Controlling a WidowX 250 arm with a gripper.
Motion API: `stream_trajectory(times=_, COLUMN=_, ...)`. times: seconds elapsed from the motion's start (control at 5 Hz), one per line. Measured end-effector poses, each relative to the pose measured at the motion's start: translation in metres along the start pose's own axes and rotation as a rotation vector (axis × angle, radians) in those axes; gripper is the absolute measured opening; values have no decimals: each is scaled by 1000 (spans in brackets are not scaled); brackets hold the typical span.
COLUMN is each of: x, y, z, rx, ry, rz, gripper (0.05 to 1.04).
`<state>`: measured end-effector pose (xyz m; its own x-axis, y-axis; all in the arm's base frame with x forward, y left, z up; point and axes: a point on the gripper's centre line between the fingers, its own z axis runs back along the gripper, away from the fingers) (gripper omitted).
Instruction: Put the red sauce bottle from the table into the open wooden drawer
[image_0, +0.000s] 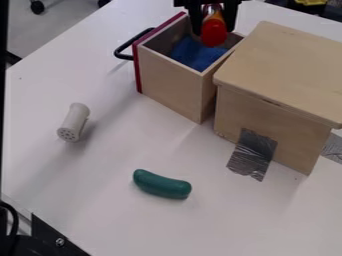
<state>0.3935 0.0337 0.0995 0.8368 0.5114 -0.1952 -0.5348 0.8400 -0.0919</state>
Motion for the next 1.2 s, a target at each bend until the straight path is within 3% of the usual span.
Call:
stream_trajectory(times=0.2, x=-5, y=8, z=-17, rx=26, ry=31, rz=18, gripper=631)
stream_trajectory(times=0.6, x=-25, y=18, z=-10, rx=14, ry=32, rz=65, gripper=631)
stream_trajectory(times=1.2, x=-25, y=20, z=-13, rx=16, ry=25, rz=87, gripper=631)
